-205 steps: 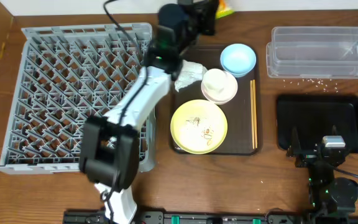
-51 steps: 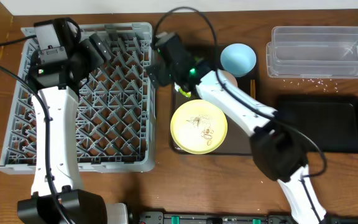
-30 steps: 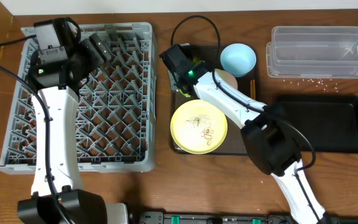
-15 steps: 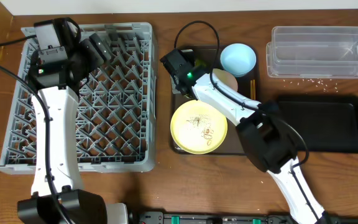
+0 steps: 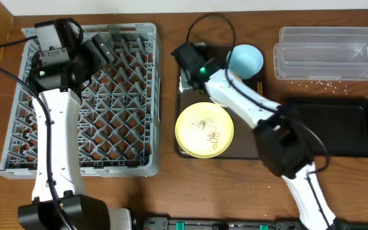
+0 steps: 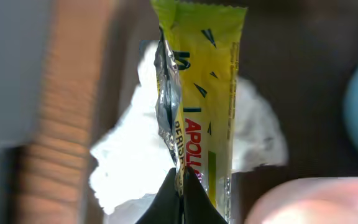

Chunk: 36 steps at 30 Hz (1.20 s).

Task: Sort waste into correct bins and load items into the dishwasher
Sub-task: 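Grasp the yellow wrapper with the right gripper, drop it in the clear bin, then return the right gripper to the tray and grasp the white tissue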

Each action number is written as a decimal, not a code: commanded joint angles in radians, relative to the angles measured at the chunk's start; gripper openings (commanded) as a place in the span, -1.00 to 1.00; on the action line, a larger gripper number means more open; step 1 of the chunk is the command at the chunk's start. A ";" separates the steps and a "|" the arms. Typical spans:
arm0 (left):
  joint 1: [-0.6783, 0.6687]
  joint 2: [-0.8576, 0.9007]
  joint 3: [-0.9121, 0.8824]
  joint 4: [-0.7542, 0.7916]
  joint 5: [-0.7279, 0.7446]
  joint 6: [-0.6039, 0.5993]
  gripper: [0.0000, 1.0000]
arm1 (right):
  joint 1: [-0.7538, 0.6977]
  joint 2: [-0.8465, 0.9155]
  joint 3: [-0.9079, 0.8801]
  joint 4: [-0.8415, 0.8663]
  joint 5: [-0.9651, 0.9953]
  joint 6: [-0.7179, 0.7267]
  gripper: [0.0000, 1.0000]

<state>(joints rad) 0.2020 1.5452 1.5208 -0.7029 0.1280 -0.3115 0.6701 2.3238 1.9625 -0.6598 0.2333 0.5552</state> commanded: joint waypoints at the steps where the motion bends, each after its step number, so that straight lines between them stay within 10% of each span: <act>1: 0.003 0.002 0.003 0.000 -0.001 -0.001 0.78 | -0.055 -0.167 0.020 0.008 -0.025 0.006 -0.98; 24: 0.003 0.002 0.003 0.000 -0.002 -0.001 0.79 | -0.734 -0.282 0.016 -0.145 -0.133 0.421 -0.96; 26: 0.003 0.002 0.003 0.000 -0.001 -0.001 0.78 | -0.747 -0.261 0.016 -0.124 -0.132 0.420 -0.63; 29: 0.003 0.002 0.003 0.000 -0.001 -0.001 0.78 | -0.755 -0.227 0.016 -0.061 -0.135 0.401 0.53; 36: 0.003 0.002 0.003 0.000 -0.002 -0.001 0.78 | -0.741 -0.240 0.016 -0.021 -0.393 0.259 0.85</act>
<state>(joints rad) 0.2020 1.5452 1.5208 -0.7025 0.1280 -0.3115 -0.0849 2.1014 1.9793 -0.7158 0.0360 0.9085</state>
